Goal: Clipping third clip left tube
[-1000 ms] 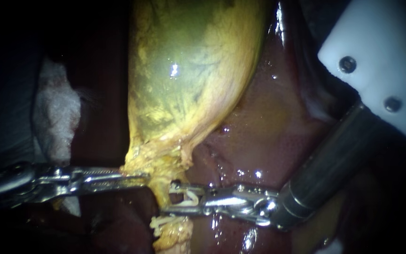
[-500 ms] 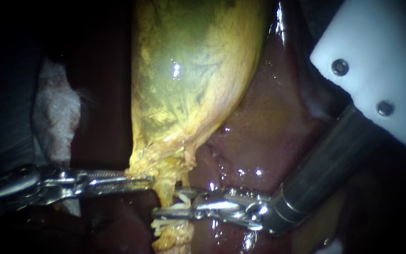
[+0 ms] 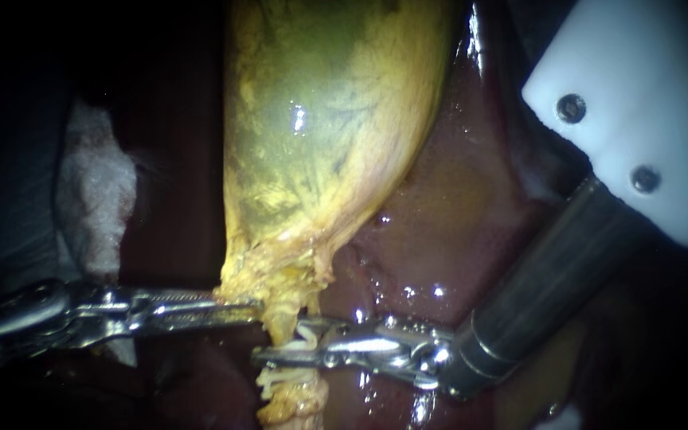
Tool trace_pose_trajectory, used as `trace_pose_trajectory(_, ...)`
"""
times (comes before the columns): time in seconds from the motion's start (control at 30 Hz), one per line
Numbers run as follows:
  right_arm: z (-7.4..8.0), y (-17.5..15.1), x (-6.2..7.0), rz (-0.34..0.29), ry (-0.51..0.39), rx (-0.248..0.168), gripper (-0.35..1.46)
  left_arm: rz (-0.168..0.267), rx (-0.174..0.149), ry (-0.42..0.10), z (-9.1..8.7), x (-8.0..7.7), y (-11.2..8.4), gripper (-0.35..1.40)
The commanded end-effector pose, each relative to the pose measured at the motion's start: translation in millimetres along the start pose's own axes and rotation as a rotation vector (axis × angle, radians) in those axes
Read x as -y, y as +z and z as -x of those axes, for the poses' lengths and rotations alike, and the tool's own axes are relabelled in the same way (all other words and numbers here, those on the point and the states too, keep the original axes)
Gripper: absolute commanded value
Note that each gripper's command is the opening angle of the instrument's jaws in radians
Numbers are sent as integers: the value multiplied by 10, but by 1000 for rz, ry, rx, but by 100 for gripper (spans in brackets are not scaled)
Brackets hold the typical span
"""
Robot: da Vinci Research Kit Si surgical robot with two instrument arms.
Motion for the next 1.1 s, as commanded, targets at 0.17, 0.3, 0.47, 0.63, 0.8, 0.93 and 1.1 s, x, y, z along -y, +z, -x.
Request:
trace_pose_trajectory(0.17,2,-3,0,-2,46,-6,-3,0,0,0,0,0,0,-35)
trace_pose_trajectory(0.3,2,-5,-1,5,75,-12,-31,0,0,0,-1,0,-1,-35)
trace_pose_trajectory(0.47,2,-5,-1,4,87,-13,-35,0,0,0,-1,-1,-1,-35)
trace_pose_trajectory(0.63,2,-5,-1,4,93,-13,-35,0,0,0,-1,-1,-1,-35)
trace_pose_trajectory(0.8,2,-5,-1,4,93,-13,-35,0,0,0,-1,-1,-1,-35)
trace_pose_trajectory(0.93,2,-5,-1,4,93,-13,-35,0,0,0,-1,-1,-1,-35)
trace_pose_trajectory(1.1,3,-5,0,3,92,-13,-35,0,0,0,-1,-1,-1,-35)
